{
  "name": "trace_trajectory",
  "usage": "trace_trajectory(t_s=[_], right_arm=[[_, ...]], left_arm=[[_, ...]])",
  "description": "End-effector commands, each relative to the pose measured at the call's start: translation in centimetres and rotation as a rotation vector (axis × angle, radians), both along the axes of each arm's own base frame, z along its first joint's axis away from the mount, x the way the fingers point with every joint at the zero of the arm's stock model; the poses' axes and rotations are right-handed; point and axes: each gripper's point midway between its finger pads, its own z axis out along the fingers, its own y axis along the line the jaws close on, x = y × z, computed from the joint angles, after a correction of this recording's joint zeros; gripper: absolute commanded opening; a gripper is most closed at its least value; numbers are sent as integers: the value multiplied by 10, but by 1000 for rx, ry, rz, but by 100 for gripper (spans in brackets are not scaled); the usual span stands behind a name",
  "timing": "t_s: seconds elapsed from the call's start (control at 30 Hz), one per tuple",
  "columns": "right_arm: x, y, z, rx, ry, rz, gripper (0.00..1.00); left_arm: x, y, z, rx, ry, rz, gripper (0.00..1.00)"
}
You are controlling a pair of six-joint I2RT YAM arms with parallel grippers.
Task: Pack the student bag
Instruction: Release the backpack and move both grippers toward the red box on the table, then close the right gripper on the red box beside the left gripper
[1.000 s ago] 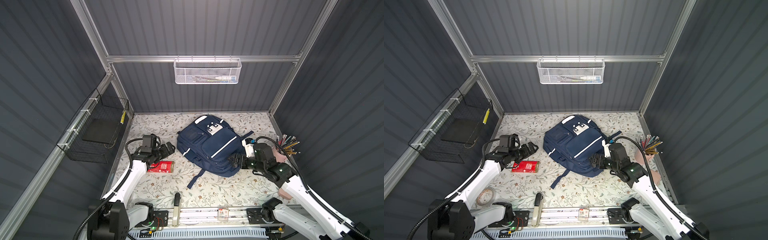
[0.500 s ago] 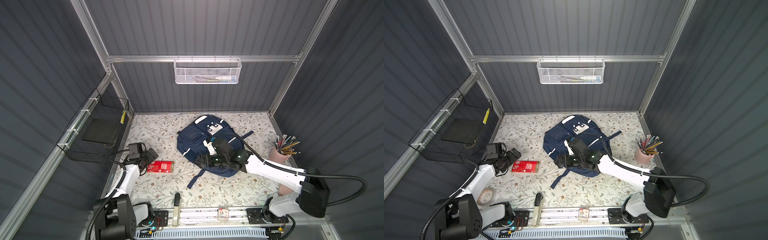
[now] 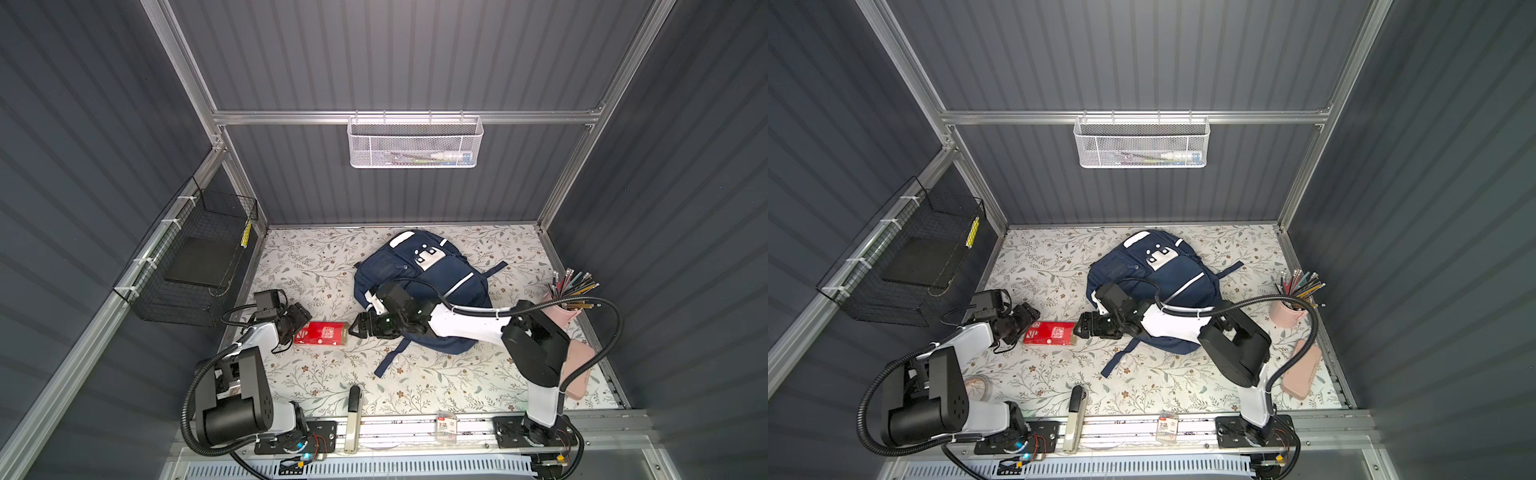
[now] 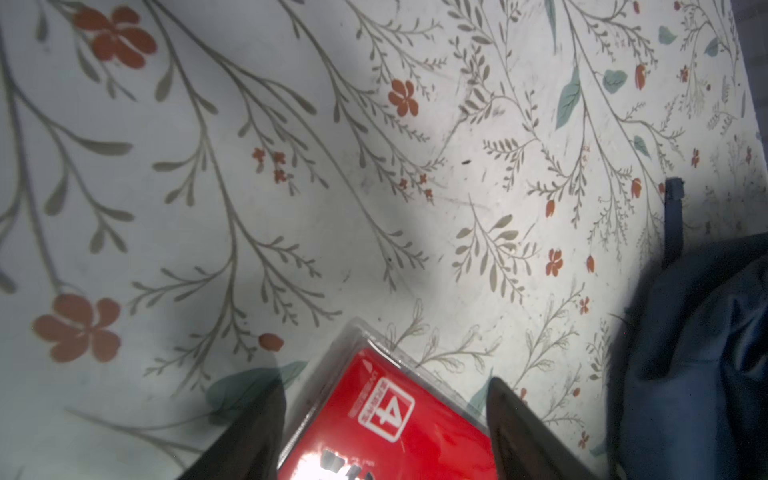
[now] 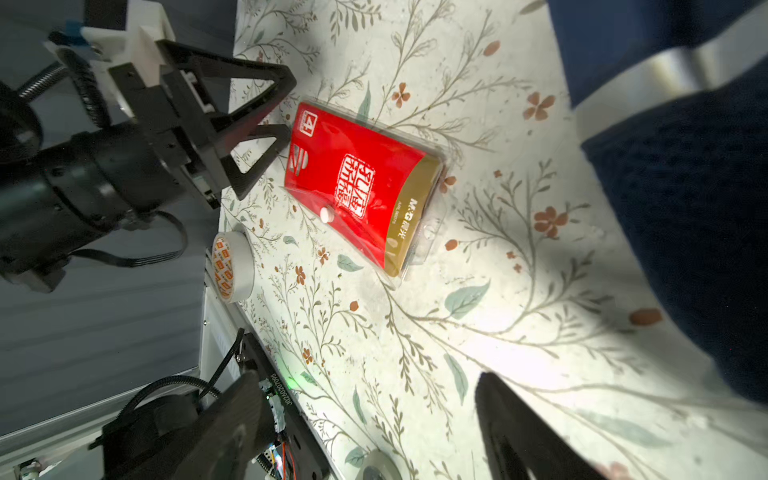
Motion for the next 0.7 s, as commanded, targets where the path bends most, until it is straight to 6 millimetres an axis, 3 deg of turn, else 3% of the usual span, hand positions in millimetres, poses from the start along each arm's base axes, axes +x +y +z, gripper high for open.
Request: trace_trajectory(t_s=[0.0,0.1,0.3,0.4,0.5,0.67], right_arm=[[4,16,2,24,18,-17,81],[11,21,-16,-5,33,-28,78],[25,35,-41,-50,56,-24,69],[23,23,-55,-115,49,-55,68],[15,12,-67,-158,80,-42,67],[-20,22,-54,-90,173,99,65]], left_arm=[[-7,-11,-10,-48,8,-33,70],[-9,-18,-16,-91,3,-42,55],[-15,-31,-25,-166,11,-59,51],[-18,-35,-22,-183,-1,-62,44],[-21,-39,-21,-205,-7,-65,45],[-13,-48,-20,-257,-33,-79,47]])
